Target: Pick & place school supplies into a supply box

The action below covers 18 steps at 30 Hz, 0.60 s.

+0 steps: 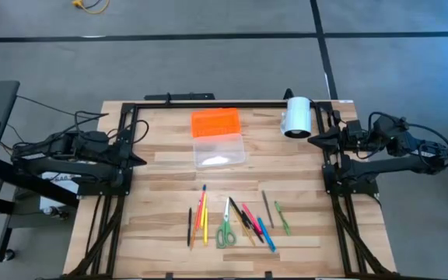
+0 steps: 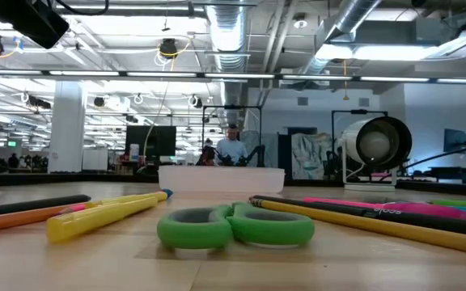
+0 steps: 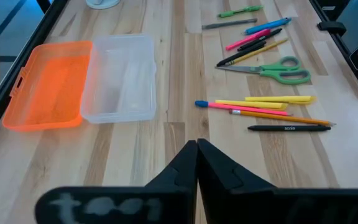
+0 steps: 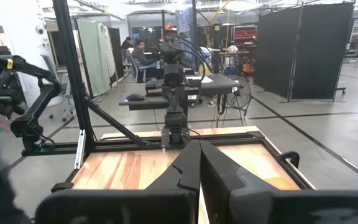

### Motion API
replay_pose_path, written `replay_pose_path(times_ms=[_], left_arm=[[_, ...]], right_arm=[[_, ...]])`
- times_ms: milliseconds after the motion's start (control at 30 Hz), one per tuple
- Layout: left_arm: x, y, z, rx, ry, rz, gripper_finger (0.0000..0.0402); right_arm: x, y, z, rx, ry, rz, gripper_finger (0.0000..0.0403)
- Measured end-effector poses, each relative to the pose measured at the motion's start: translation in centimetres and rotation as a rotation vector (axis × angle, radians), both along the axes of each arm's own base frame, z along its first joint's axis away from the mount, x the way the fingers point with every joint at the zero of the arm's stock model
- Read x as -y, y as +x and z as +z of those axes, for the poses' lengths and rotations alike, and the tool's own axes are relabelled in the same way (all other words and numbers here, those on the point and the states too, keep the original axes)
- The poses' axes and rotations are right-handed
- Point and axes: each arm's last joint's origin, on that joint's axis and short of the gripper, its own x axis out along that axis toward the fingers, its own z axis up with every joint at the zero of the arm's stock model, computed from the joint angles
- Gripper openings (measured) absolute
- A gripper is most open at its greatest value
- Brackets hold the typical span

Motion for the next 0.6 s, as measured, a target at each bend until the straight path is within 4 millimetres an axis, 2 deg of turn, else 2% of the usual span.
replay_pose_path(times_ms=[167, 600], left_arm=[[0.0, 0.43, 0.69, 0.084, -0.05, 0.03, 0.0], [-0.03, 0.41, 0.65, 0.08, 0.001, 0.01, 0.0]], right_arm=[[0.0, 0.0, 0.0, 0.0, 0.0, 0.0, 0.0], [0.0, 0.0, 0.0, 0.0, 0.0, 0.0, 0.0]])
